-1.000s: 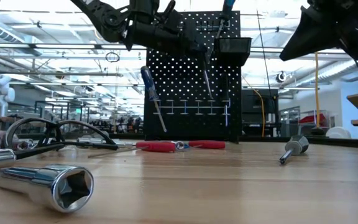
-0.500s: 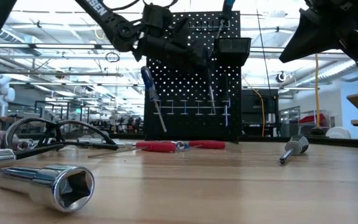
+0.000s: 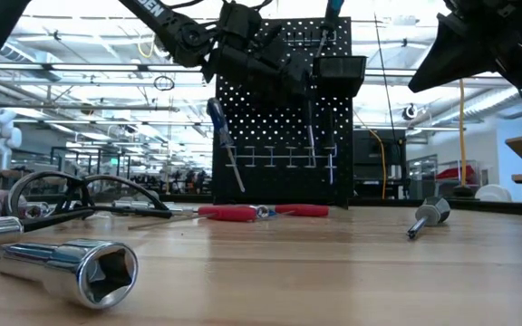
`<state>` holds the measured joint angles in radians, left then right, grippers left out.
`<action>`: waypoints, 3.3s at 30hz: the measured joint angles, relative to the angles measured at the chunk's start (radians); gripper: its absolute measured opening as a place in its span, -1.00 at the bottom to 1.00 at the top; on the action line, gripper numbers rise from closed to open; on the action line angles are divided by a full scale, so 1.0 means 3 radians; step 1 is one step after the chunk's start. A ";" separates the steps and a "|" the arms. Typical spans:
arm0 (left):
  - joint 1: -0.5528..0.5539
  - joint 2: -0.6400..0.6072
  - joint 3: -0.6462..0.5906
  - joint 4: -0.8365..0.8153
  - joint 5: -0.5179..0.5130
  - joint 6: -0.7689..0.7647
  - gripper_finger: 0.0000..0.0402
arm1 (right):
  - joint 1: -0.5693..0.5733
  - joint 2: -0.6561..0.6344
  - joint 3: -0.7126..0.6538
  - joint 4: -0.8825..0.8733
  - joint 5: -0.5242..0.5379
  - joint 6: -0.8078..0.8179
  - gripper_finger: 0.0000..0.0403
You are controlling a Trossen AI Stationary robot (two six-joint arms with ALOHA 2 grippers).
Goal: Hang tools onto peg board
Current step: Hang the hex screwdriver onto the peg board, then hang the gray screwdriver onto the peg board
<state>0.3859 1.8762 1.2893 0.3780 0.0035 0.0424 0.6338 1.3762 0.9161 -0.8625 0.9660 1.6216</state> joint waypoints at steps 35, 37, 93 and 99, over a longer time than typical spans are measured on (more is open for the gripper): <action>-0.0033 0.0000 -0.0003 -0.0650 -0.0125 0.0054 0.24 | 0.0000 0.0000 0.0000 0.0071 -0.0011 -0.0035 -1.00; -0.0062 0.0000 -0.0003 -0.0654 -0.0125 0.0057 0.24 | 0.0000 0.0000 0.0000 0.0070 -0.0011 -0.0035 -1.00; -0.2504 -0.2391 -0.2305 -0.1110 -0.1936 -0.1445 0.24 | -0.0332 0.0308 0.0003 0.1074 -0.2104 -0.0654 -1.00; -0.2504 -0.2391 -0.2305 -0.1113 -0.1930 -0.1316 0.24 | -0.0198 0.0585 0.0003 0.1033 -0.2858 -0.0233 -1.00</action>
<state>-0.3653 1.1587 0.5980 0.0441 -0.5754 -0.3523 0.5744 1.5516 0.9169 -0.5528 0.1087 1.5516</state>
